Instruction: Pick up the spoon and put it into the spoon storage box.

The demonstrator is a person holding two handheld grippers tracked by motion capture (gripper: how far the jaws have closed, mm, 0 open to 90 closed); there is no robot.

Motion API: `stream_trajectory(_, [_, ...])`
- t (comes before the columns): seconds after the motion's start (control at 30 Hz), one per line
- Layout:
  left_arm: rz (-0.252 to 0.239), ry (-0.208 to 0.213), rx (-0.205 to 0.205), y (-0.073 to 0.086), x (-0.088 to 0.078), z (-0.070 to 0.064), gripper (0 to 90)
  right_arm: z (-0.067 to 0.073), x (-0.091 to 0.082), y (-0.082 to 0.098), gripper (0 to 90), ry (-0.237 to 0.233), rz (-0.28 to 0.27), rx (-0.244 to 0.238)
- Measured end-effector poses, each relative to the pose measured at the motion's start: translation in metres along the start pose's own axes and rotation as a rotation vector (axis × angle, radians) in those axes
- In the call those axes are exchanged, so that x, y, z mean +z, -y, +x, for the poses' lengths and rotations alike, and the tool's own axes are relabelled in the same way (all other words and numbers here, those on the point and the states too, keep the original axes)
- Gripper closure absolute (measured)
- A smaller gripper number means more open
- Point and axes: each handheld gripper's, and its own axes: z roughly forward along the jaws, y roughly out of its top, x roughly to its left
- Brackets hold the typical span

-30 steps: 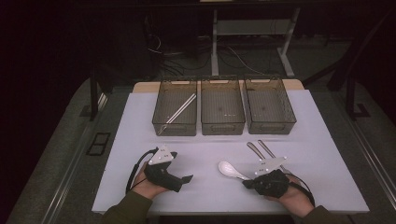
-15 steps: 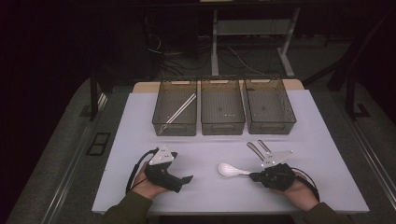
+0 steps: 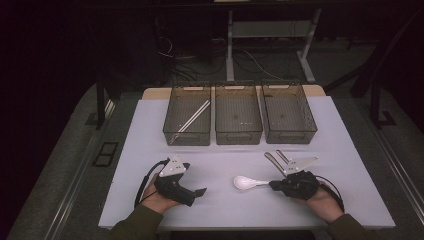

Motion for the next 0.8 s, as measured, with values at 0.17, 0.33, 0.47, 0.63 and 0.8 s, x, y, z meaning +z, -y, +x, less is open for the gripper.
stream_trajectory(0.17, [0.001,0.000,0.001,0.000,0.000,0.000,0.0,-0.004,-0.007,0.000,69.4,-0.044,-0.046,0.031])
stream_trajectory(0.33, [0.002,0.000,0.003,0.000,0.001,0.000,0.0,-0.005,-0.008,-0.002,51.1,-0.075,-0.075,0.044])
stream_trajectory(0.47, [0.000,-0.002,0.000,0.000,0.001,0.000,0.0,-0.006,-0.009,-0.006,42.8,-0.090,-0.098,0.048])
stream_trajectory(0.63, [-0.002,-0.004,-0.001,0.000,0.001,0.000,0.0,-0.007,-0.008,-0.015,35.7,-0.091,-0.130,0.043])
stream_trajectory(0.8, [-0.002,-0.003,0.000,0.000,0.001,0.001,0.0,-0.007,-0.002,-0.028,34.4,-0.100,-0.142,0.024])
